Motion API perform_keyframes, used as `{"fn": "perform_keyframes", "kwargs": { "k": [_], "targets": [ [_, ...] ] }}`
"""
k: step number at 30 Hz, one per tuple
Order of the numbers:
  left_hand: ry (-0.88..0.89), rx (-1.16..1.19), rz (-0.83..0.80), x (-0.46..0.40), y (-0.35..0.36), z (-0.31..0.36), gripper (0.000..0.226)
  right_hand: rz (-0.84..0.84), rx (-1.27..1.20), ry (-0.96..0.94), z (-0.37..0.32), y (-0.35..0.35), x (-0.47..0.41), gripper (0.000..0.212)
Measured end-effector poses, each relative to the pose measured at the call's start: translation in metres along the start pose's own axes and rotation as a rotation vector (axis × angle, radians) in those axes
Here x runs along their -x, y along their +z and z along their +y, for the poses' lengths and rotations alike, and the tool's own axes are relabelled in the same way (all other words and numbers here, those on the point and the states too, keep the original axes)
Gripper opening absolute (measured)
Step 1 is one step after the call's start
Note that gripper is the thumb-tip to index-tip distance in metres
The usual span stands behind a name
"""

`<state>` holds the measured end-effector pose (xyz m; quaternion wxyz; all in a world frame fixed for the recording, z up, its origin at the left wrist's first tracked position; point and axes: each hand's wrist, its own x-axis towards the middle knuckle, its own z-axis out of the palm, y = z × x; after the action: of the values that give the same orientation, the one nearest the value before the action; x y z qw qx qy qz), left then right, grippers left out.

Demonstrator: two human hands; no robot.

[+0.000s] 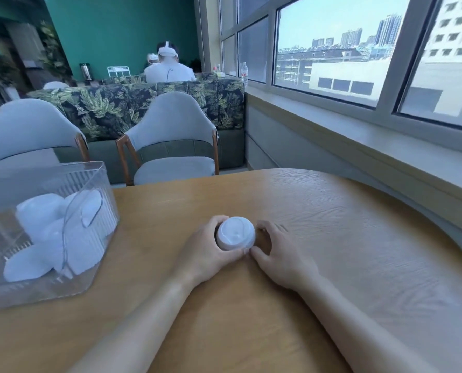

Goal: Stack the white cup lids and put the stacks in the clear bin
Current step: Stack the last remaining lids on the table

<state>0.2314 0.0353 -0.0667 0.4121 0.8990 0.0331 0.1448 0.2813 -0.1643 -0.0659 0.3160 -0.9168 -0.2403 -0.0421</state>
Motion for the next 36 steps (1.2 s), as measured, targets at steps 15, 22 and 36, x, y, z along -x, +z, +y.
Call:
{"fn": "perform_keyframes", "kwargs": {
  "k": [15, 22, 36],
  "targets": [
    [-0.01, -0.004, 0.032, 0.1, -0.017, 0.019, 0.088, -0.022, -0.018, -0.141, -0.035, 0.002, 0.099, 0.063],
    [-0.076, 0.113, 0.08, 0.107, -0.025, 0.015, 0.1, -0.003, 0.028, -0.125, -0.038, 0.004, 0.098, 0.071],
    [-0.094, 0.09, 0.245, 0.1, -0.042, -0.004, 0.088, -0.03, 0.015, -0.138, -0.044, 0.008, 0.064, 0.077]
  ]
}}
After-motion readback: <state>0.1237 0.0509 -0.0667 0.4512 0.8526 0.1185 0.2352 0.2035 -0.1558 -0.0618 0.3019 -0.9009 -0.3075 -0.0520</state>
